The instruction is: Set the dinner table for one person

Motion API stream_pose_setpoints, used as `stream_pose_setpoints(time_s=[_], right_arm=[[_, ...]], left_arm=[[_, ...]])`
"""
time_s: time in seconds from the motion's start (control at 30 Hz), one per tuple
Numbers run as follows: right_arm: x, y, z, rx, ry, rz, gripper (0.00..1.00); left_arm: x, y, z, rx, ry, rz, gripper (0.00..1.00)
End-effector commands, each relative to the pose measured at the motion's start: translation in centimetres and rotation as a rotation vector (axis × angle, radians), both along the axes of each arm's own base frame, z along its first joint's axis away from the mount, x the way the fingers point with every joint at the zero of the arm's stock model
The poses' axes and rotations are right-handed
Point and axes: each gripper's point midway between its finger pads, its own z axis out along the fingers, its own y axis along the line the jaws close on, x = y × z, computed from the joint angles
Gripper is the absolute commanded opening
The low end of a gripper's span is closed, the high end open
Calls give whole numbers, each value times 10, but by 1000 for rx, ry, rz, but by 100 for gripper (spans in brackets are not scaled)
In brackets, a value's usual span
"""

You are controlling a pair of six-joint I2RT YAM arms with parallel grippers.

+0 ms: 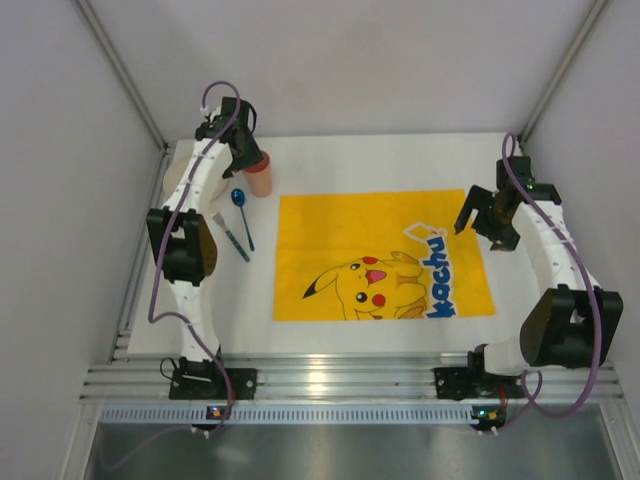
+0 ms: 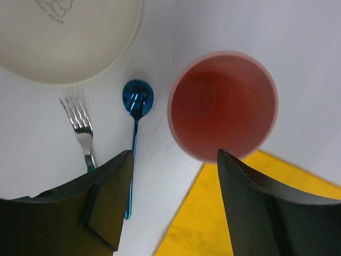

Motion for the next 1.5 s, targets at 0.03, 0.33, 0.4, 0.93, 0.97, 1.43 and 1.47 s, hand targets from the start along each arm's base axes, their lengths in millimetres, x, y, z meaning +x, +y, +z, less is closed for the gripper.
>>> stream_pose_setpoints(time_s=[0.03,0.33,0.4,0.93,0.97,1.43,1.47], right_arm=[[-8,1,6,-19,1,22,91],[-3,-2,2,-32,24,17,91],[2,-2,5,-31,17,16,91],[74,148,112,229,-272,443,91],[77,160,124,239,-302,473,92],[55,215,56,351,-186,533,84],[52,216,48,345,-172,537,83]], left_arm=[[41,-5,9,-29,-90,-2,69],[64,-9,-30,-51,-52,-16,34],[63,-7,-35,-50,-42,-18,20],[-6,-148,45,-13,-110,-489,0],[-14,-160,45,-10,-103,-521,0],[-128,-246,53,-66,-69,-714,0],[-129,-251,57,-87,-82,-725,0]])
